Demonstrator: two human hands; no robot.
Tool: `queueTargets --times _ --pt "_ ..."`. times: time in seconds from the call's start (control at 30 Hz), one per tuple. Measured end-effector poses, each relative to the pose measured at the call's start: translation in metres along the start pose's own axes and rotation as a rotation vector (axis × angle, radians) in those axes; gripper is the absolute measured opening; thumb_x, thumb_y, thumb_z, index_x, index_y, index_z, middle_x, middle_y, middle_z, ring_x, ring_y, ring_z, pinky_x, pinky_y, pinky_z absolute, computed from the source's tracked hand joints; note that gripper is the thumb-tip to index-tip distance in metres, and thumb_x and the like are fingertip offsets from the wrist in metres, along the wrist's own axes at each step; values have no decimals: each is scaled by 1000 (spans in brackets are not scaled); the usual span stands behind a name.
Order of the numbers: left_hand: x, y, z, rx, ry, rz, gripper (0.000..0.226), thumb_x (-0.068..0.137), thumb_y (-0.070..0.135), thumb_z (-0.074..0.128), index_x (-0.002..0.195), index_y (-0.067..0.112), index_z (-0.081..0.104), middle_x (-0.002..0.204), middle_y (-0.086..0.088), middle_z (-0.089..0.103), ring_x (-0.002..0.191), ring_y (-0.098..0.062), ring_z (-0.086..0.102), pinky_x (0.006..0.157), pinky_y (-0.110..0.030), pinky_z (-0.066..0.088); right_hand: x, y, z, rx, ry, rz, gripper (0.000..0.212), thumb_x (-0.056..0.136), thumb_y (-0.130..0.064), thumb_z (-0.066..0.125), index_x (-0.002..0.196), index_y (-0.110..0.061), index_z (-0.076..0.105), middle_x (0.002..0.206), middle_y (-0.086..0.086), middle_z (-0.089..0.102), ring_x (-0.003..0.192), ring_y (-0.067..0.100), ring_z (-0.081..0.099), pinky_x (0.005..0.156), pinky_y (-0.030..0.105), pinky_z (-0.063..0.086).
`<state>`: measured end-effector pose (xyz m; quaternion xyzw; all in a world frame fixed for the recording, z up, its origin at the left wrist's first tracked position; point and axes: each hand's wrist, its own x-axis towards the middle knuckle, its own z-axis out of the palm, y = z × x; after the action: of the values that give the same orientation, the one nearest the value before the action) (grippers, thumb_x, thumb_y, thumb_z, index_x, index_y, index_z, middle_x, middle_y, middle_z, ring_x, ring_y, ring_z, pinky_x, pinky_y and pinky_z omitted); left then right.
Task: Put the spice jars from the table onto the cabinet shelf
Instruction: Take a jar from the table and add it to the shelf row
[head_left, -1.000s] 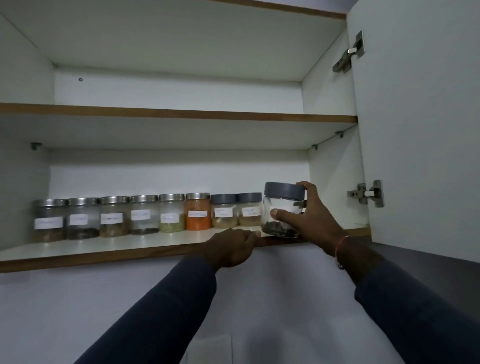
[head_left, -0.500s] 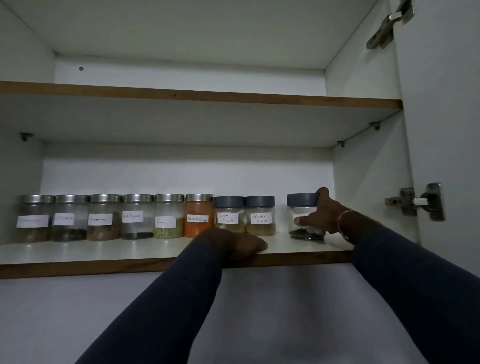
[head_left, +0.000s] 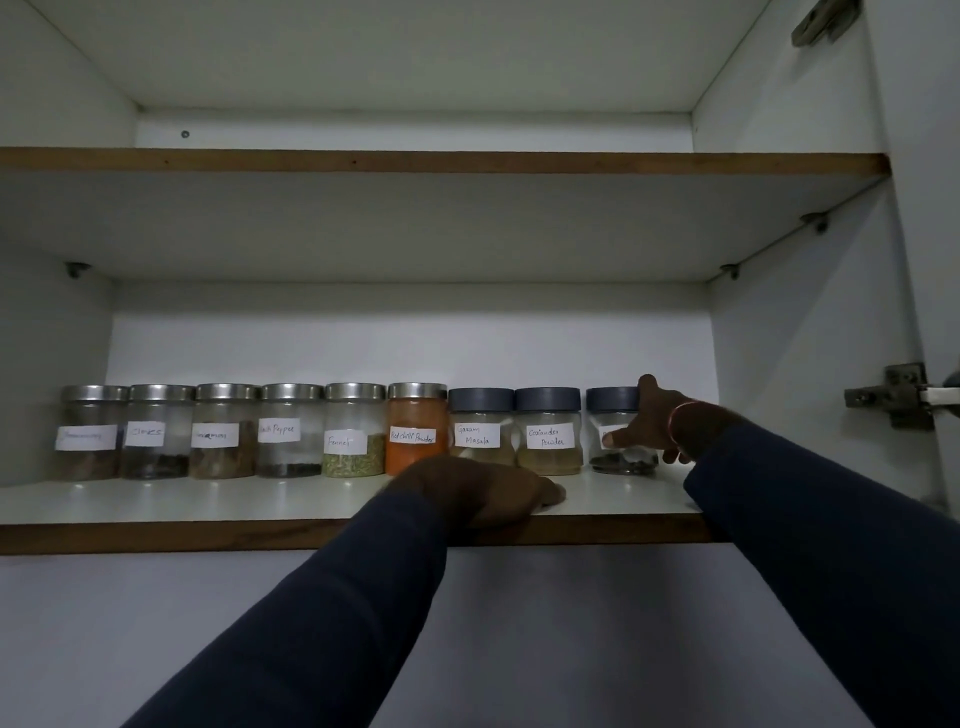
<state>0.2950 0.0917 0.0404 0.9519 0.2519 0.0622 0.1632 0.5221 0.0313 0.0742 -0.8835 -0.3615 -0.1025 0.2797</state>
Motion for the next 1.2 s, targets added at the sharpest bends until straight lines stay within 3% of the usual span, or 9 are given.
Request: queueTargets --times 0.23,0.4,0.63,0.8,0.93,1.0,1.1,1.13,1.2 --pt "3 -1 -1 -25 -21 -11 59 102 46 25 150 12 23 156 -11 27 140 -26 31 113 -34 22 7 5 3 72 18 -19 90 81 -34 76 142 -12 13 105 14 53 90 31 60 86 42 52" --pt "5 -4 -1 -17 -16 2 60 101 48 26 149 12 26 155 -11 29 140 -25 32 115 -35 22 3 8 4 113 12 -36 91 83 -29 74 144 -14 8 102 13 52 73 24 58 57 32 51" --pt "10 -7 0 5 12 24 62 99 51 29 148 13 29 155 -10 30 139 -25 33 116 -37 23 3 7 3 122 -26 -25 91 84 -28 73 145 -13 6 113 18 53 83 30 60 51 31 51" --pt "15 -12 -1 68 133 35 64 93 58 39 143 19 40 149 -9 40 131 -26 42 108 -37 35 10 10 4 79 37 -22 120 78 -30 79 150 -7 -14 136 24 50 114 38 58 95 43 50" --pt "7 -13 0 89 317 126 38 93 42 47 98 9 66 97 -5 63 90 -19 57 73 -27 43 -2 8 0 81 96 -7 127 76 -24 81 149 -3 -21 145 25 43 127 39 49 108 42 41" --pt "3 -16 4 67 428 170 32 91 37 48 70 14 58 70 0 56 73 -17 54 60 -26 39 -13 8 -4 16 84 21 115 78 -24 79 151 2 -6 141 24 48 123 36 53 102 39 45" --pt "-1 -17 8 127 657 223 49 92 39 44 49 15 44 52 1 46 54 -14 48 55 -25 37 -39 9 -10 -171 -73 14 60 85 -29 70 131 1 47 106 10 64 94 23 58 71 25 47" --pt "-2 -18 9 157 720 240 52 92 40 43 47 15 43 50 0 44 51 -14 47 54 -25 36 -46 10 -8 -213 -122 -20 50 89 -32 65 126 0 54 102 8 65 93 22 58 70 24 45" --pt "-6 -17 13 210 806 258 54 93 42 42 47 14 44 49 0 44 51 -16 49 52 -25 36 -66 11 -8 -266 -183 -62 45 97 -33 48 128 -1 55 123 13 62 110 26 58 88 28 43"
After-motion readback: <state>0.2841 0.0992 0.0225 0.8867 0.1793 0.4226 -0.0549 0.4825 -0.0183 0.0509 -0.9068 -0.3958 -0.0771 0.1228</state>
